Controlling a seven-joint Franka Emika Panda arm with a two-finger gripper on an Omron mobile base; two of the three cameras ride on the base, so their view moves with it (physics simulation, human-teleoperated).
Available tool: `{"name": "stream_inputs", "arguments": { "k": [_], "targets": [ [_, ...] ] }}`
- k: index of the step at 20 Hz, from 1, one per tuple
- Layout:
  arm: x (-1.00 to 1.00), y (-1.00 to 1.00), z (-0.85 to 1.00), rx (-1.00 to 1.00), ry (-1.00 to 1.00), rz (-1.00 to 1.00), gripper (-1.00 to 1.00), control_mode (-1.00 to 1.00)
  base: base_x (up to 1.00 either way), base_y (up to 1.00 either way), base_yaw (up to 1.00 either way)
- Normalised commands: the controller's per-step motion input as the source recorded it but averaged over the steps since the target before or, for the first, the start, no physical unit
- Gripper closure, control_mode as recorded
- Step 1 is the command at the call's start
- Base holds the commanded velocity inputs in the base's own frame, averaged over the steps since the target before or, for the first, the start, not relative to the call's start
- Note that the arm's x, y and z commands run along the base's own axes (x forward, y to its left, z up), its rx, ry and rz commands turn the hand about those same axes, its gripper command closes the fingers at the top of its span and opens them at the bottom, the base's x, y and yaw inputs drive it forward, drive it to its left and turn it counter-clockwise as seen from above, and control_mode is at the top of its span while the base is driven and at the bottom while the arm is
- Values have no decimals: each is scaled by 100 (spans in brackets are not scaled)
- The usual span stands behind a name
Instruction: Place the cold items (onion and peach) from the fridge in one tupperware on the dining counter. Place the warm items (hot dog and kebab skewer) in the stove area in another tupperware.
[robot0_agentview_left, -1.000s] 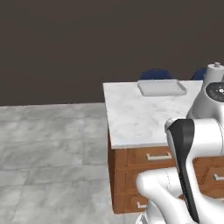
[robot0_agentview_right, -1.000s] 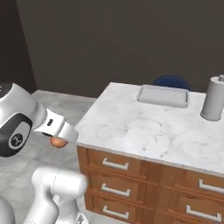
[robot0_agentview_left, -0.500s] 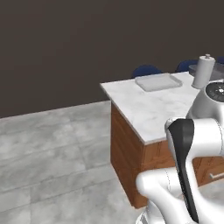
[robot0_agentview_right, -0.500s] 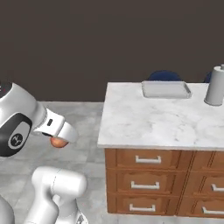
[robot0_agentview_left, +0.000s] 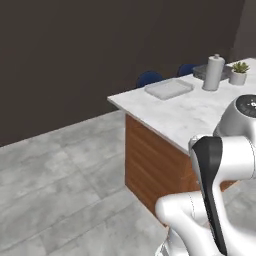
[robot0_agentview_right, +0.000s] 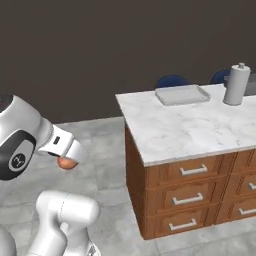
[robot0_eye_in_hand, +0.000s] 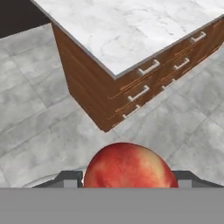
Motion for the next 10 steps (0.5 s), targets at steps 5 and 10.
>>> {"name": "stream_inputs", "arguments": {
  "k": [5,10],
  "targets": [
    [0,0,0,0,0,0,100,100,47,100,-50],
    [0,0,0,0,0,0,100,100,59,100,-50]
  ]
}}
